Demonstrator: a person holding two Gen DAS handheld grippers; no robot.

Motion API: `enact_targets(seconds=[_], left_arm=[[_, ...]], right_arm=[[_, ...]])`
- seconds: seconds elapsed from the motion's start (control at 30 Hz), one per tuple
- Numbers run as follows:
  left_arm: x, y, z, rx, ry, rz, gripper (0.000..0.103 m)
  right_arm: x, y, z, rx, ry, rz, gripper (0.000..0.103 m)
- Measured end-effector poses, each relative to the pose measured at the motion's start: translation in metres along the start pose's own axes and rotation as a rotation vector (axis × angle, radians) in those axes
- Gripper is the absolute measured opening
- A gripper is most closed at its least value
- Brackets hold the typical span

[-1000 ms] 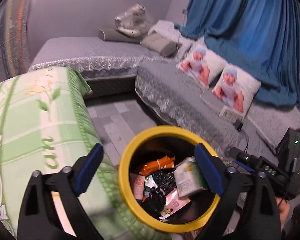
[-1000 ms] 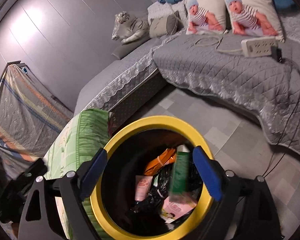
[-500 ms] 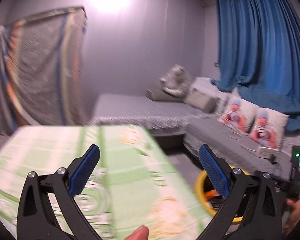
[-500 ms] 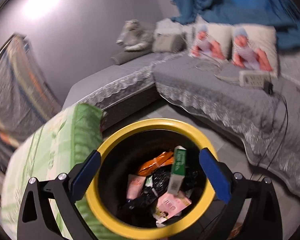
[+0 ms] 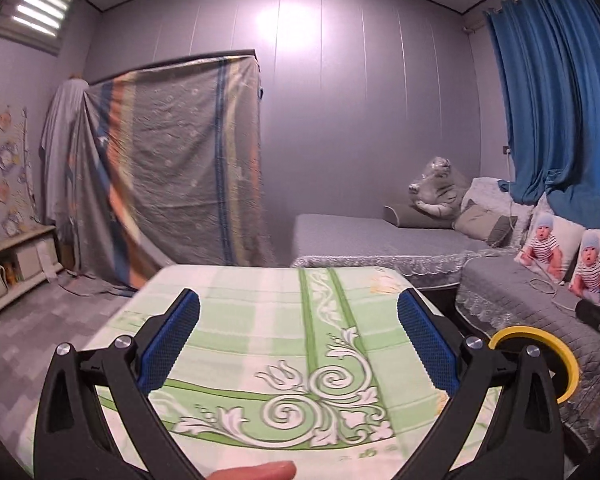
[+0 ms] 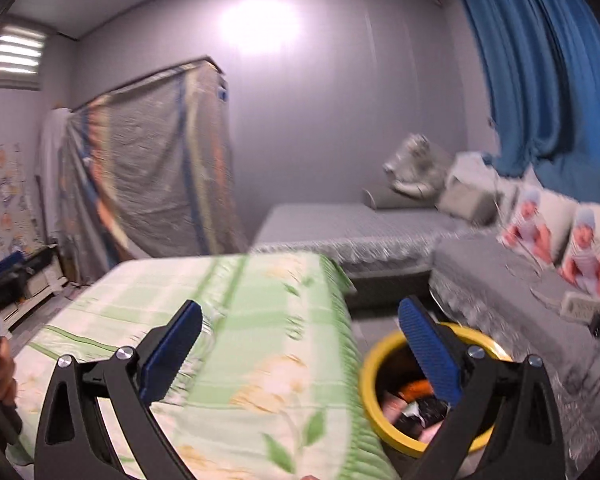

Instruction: Collect trash

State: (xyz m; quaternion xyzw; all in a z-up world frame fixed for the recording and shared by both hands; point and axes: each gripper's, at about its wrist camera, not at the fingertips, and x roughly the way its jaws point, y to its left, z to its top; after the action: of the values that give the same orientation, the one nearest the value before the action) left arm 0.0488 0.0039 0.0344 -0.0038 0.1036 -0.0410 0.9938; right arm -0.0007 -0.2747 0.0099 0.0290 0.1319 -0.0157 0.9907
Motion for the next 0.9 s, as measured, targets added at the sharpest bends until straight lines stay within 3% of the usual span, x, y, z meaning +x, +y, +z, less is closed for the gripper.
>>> enact_targets(seconds=[0.2, 0.43, 0.67, 0.9], left_arm=[[-0.026, 0.015, -0.007, 0.008, 0.000, 0.094, 0.095], [-0.043, 0.024, -0.037, -0.096, 0.072, 0.077, 0.095], [-0.050, 0.030, -0.058, -0.104, 0.074, 0.084, 0.095], [-0.055, 0.019, -0.056, -0.066, 0.054, 0.074, 0.095]], right_arm=[[-0.013, 0.042, -0.005, -0.026, -0.013, 0.017, 0.095], [-0.016, 0.065, -0.039, -0.016, 0.022, -0.050, 0.095], [-0.015, 0.064, -0.054, -0.001, 0.025, -0.073, 0.095], [-0.013, 0.068, -0.059, -0.004, 0.030, -0.071, 0.095]])
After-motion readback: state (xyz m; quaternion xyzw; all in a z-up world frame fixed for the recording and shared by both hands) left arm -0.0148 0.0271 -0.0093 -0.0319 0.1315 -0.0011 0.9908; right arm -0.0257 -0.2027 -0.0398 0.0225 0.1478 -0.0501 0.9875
